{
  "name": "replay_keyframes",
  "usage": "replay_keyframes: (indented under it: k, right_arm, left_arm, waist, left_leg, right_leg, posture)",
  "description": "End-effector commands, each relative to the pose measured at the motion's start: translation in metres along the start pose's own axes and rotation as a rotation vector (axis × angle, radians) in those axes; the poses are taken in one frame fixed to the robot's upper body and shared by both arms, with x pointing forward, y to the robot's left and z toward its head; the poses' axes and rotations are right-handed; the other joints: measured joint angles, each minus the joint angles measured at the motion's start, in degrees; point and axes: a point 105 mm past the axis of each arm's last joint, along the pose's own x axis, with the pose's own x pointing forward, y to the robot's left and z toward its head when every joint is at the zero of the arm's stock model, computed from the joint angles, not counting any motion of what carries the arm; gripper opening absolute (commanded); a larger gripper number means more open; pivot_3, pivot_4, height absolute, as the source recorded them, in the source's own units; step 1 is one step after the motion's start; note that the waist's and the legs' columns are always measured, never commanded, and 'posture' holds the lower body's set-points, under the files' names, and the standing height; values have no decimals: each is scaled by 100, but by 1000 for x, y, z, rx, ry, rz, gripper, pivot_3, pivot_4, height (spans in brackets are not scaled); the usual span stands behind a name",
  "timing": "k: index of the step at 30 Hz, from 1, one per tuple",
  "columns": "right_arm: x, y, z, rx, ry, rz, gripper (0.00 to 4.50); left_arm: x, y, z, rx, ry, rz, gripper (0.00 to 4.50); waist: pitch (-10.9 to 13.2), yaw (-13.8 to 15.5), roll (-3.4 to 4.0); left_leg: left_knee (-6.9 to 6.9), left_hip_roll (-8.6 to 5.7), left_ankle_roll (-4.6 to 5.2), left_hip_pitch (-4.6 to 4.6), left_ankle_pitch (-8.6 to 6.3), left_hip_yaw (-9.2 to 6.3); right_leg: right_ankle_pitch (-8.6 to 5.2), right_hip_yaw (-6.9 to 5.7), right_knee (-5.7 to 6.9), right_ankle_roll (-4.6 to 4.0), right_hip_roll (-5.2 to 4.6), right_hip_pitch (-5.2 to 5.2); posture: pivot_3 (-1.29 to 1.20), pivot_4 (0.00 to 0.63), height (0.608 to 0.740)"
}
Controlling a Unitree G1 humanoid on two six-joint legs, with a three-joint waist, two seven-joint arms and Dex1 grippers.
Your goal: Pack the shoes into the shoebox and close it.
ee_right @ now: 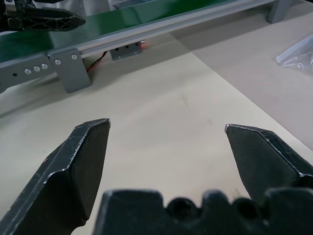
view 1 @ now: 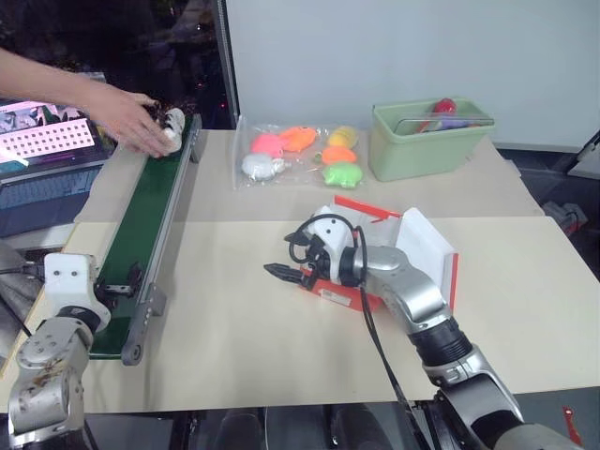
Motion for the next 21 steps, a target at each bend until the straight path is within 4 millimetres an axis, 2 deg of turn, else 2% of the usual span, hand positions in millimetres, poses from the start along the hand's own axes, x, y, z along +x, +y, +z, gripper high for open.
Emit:
replay_keyframes:
  k: [1, 12, 21]
  right_arm:
    - [-5, -1, 12, -21, -48, -20, 4472]
    - [-7, -2, 12, -18, -48, -35, 4472]
    - [-6, -2, 13, -17, -54, -36, 4472]
  left_arm:
    - [3, -3, 11, 14, -41, 1, 4500]
    - [9, -7, 15, 14, -46, -1, 4500]
    - [13, 2, 11, -12, -29, 64, 4500]
  waist:
    - [0, 3, 0]
    - [0, -3, 0]
    - [0, 1, 0]
  left_leg:
    - [0, 0, 0, 0, 0, 0]
    - [0, -1, 0, -1, 0, 0]
    - [0, -1, 0, 0, 0, 0]
  right_leg:
    - [0, 0, 0, 0, 0, 0]
    - [0, 0, 0, 0, 0, 0]
    - [0, 0, 0, 0, 0, 0]
  posture:
    - [0, 150, 729]
    - [0, 150, 729]
    - [0, 150, 729]
